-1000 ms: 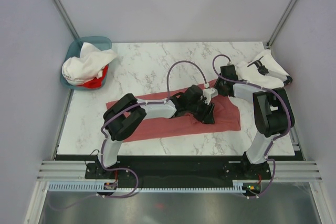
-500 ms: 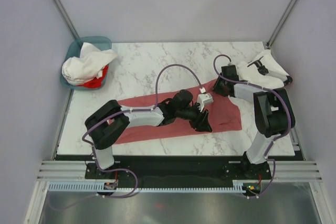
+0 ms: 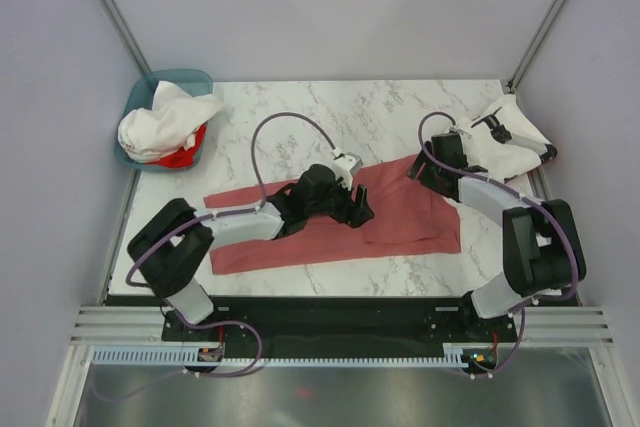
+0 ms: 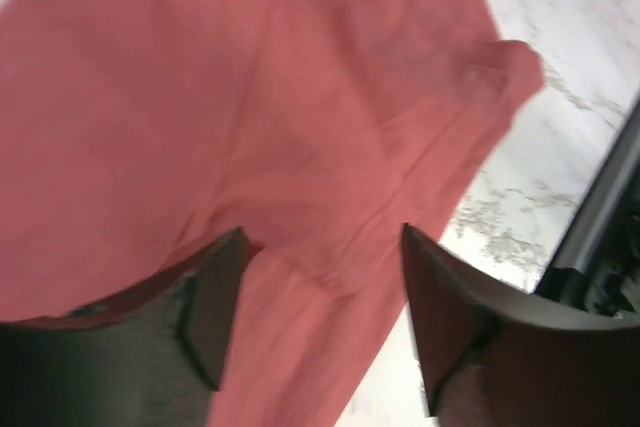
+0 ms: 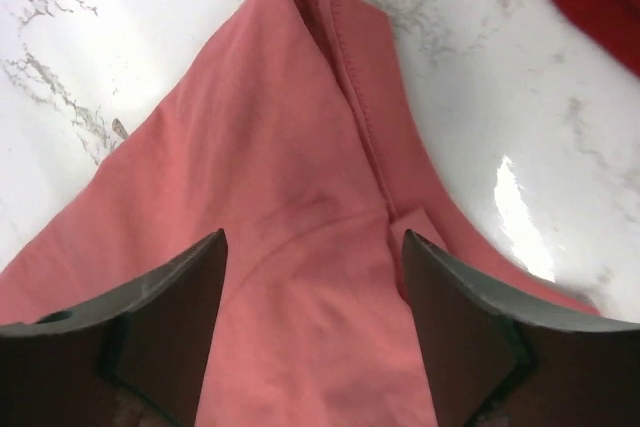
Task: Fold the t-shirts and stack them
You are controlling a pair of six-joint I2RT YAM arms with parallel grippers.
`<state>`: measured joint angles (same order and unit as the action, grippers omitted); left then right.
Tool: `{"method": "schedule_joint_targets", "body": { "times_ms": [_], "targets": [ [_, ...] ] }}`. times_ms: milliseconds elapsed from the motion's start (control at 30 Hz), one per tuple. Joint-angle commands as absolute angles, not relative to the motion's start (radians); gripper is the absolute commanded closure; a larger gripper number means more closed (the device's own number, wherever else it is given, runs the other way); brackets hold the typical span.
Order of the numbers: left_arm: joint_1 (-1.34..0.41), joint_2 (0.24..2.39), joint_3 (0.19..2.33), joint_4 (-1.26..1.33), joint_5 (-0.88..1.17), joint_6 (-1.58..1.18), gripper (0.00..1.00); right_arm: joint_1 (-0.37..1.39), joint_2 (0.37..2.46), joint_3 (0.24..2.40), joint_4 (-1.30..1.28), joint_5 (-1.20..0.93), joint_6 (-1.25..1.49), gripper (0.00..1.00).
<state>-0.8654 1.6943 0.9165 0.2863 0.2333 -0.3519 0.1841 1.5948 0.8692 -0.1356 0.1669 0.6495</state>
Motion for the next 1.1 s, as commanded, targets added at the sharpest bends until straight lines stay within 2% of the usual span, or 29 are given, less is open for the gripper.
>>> {"method": "schedule_joint_targets", "body": {
  "times_ms": [0,100,167,333,533,633,900,1067],
  "targets": [
    [-0.858,1.517,0.835,0.237,-0.104,-0.417,0.24,0.189,1.456,0.816,-0.172,0.230,0.689,0.19],
    [-0.848,1.386,0.775,0.114,-0.225,-0.497,0.12,0.190,1.338,0.776,-0.282,0.288,0.756,0.14],
    [-0.827,1.313,0.785,0.008,-0.291,-0.569,0.09,0.202,1.254,0.726,-0.327,0.307,0.800,0.15],
    [-0.761,1.214,0.802,-0.216,-0.310,-0.629,0.10,0.248,1.112,0.611,-0.443,0.325,0.905,0.18],
    [-0.703,1.066,0.758,-0.272,-0.428,-0.629,0.09,0.325,1.028,0.540,-0.486,0.316,0.968,0.19],
    [-0.680,1.054,0.759,-0.268,-0.425,-0.597,0.09,0.350,1.083,0.548,-0.494,0.342,0.992,0.18],
    [-0.676,1.071,0.752,-0.264,-0.453,-0.561,0.11,0.354,1.399,0.656,-0.427,0.448,1.011,0.18],
    [-0.675,1.003,0.723,-0.271,-0.462,-0.598,0.11,0.354,1.715,0.883,-0.408,0.417,0.956,0.27]
  ]
}}
